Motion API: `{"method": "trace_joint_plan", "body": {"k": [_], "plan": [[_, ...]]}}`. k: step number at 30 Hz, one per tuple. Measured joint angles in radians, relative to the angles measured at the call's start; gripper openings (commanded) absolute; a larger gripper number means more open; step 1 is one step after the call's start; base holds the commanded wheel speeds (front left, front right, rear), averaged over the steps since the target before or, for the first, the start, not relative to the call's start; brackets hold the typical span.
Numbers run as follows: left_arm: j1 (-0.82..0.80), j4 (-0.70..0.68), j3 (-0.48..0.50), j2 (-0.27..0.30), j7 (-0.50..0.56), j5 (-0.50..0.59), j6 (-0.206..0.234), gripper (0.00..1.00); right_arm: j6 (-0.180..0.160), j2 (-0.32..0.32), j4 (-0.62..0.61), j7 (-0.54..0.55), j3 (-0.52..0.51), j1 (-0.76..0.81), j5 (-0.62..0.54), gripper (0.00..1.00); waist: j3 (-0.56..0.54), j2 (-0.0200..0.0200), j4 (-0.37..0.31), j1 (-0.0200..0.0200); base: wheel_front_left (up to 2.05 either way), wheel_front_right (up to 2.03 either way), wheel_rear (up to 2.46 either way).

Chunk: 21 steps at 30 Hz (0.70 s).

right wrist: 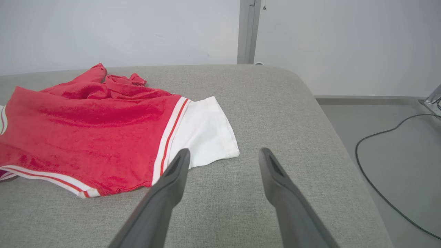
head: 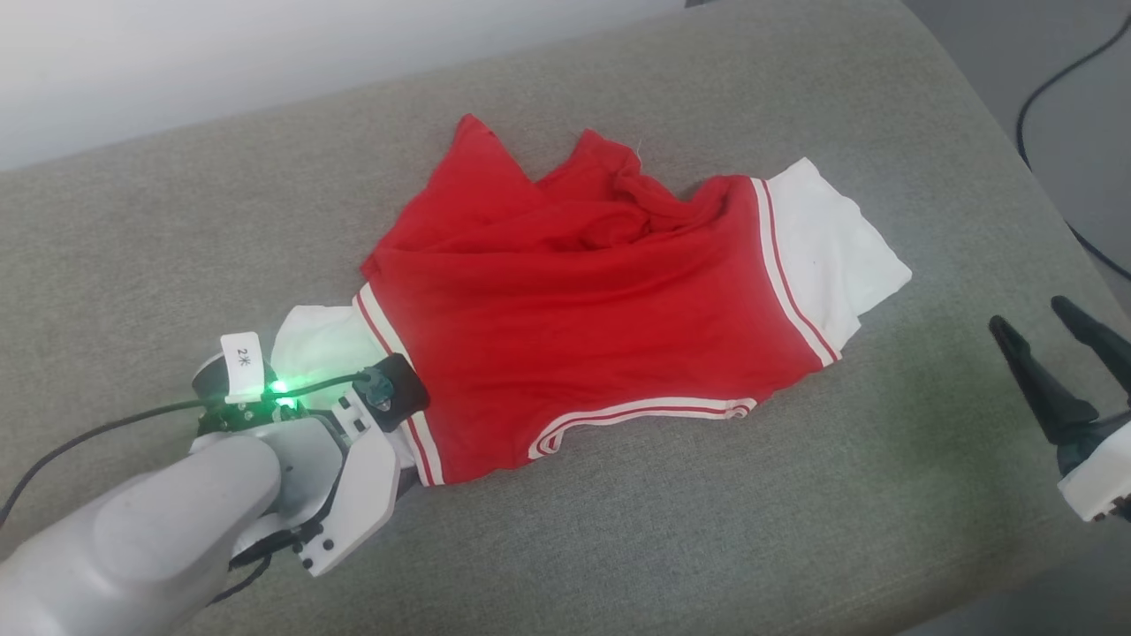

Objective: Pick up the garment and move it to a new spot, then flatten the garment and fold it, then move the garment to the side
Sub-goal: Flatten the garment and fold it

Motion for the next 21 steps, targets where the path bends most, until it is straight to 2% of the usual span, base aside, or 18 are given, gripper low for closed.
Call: {"method": "trace_joint_plan", "body": {"k": [1,2,3,9,12,16,21], "plan": [[-0.006,0.003,-0.006,0.000,-0.003,-0.003,-0.001,0.62,0.000,0.001,-0.003,0.002,-0.001,0.002,-0.003,1.00,0.003,0.0000,-0.003,0.0000,0.00,0.00,0.00],[-0.006,0.003,-0.006,0.000,-0.003,-0.003,-0.001,0.35,0.000,0.001,-0.003,0.002,-0.001,0.002,-0.003,1.00,0.003,0.0000,-0.003,0.0000,0.00,0.00,0.00],[-0.007,0.004,-0.010,0.001,-0.004,-0.007,-0.001,0.00,0.000,0.001,-0.006,0.009,0.000,0.003,-0.007,1.00,0.005,0.0000,-0.004,0.0000,0.00,0.00,0.00],[-0.034,0.001,-0.021,-0.017,-0.004,-0.013,0.004,0.00,0.000,-0.033,-0.029,0.099,0.047,-0.030,-0.072,1.00,0.017,0.0000,0.020,0.0000,0.00,0.00,0.00],[-0.043,0.000,-0.023,-0.035,-0.009,-0.005,0.004,0.00,0.000,-0.057,-0.042,0.204,0.126,-0.091,-0.139,1.00,0.021,0.0000,0.042,0.0000,0.00,0.00,0.00],[-0.047,-0.010,-0.023,-0.055,-0.011,0.004,0.007,0.00,0.000,-0.051,-0.054,0.345,0.239,-0.179,-0.132,1.00,0.029,0.0000,0.071,0.0000,0.00,0.00,0.00],[-0.069,-0.012,-0.025,-0.085,-0.020,0.014,0.007,0.00,0.000,-0.046,0.026,0.405,0.357,-0.313,-0.130,1.00,0.049,0.0000,0.113,0.0000,0.00,0.00,0.00]]}}
